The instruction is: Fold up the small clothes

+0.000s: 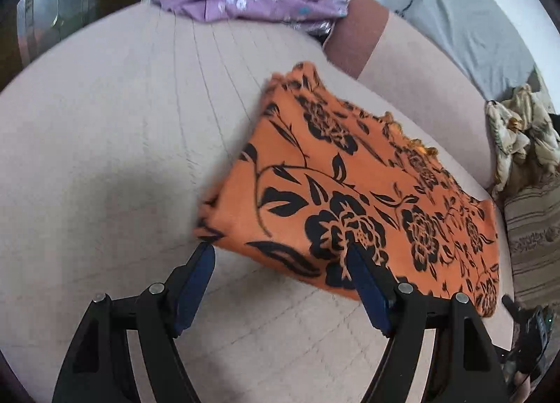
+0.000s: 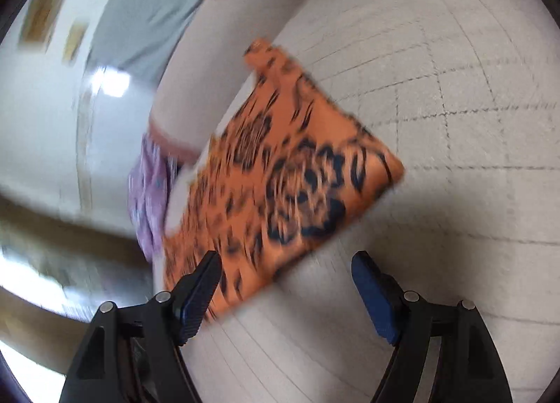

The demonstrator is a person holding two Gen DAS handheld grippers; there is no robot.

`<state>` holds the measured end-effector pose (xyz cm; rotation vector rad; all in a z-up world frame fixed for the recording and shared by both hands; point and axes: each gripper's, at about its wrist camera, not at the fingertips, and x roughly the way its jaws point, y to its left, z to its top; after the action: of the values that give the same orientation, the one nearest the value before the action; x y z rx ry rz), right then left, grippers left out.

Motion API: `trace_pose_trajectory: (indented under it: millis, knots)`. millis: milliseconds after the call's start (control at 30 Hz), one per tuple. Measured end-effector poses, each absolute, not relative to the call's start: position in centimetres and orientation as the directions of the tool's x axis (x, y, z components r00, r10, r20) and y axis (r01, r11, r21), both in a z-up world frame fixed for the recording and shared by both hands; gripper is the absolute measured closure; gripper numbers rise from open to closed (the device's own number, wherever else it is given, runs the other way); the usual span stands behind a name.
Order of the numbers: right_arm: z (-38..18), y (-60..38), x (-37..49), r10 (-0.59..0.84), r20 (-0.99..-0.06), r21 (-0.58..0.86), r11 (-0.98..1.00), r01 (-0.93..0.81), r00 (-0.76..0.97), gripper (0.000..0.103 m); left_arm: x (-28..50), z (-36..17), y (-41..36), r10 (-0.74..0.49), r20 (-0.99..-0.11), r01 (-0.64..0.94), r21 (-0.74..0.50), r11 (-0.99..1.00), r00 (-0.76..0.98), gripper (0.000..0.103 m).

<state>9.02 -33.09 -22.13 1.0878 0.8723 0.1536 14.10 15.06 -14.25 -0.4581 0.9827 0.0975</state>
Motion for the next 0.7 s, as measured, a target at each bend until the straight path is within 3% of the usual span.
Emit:
trace_pose_trajectory:
  millis: [100,133,167,200,233,300,400,600,700]
  knots:
    - [-22.4,-32.9,10.8,0.464,-0.566,0.815,0.443,0.374,0.682,0.023,15.2,-15.0,15.3,-0.117,-0.823,-0.347,-0.357,0.867,0.555,0.022]
    - [-22.4,-32.7,11.1,0.447,-0.572,0.809,0.444,0.384,0.688,0.023,15.7,-14.9,15.5,-0.109,-0.824,-0.366,-0.36,0.858,0.556,0.023]
    - [-22.4,-32.7,11.6,0.422,-0.575,0.807,0.437,0.398,0.701,0.023,16.2,-14.9,15.7,-0.11,-0.824,-0.382,-0.37,0.847,0.555,0.031]
    - [-22.6,-32.8,12.0,0.404,-0.573,0.809,0.418,0.413,0.713,0.027,16.6,-14.9,16.0,-0.106,-0.829,-0.395,-0.369,0.842,0.549,0.077]
    - [-22.7,-32.9,12.3,0.387,-0.573,0.811,0.399,0.429,0.722,0.048,17.5,-15.2,16.3,-0.133,-0.849,-0.402,-0.373,0.836,0.511,0.093]
    - [-23.5,-33.1,13.4,0.397,-0.585,0.805,0.385,0.451,0.707,0.089,18.1,-14.4,16.7,-0.15,-0.85,-0.417,-0.392,0.82,0.505,0.094]
    - [-23.1,-33.4,14.3,0.419,-0.584,0.808,0.38,0.45,0.695,0.092,17.2,-10.4,16.2,-0.12,-0.805,-0.343,-0.375,0.861,0.581,0.094]
    - [-12.1,-33.7,12.7,0.417,-0.464,0.838,0.492,0.235,0.781,0.094,11.9,-3.0,15.3,-0.106,-0.689,-0.259,-0.404,0.877,0.717,0.094]
    - [-9.1,-34.4,10.0,0.428,-0.426,0.838,0.519,0.169,0.797,0.094,6.6,-2.5,16.2,-0.118,-0.669,-0.257,-0.434,0.863,0.734,0.093]
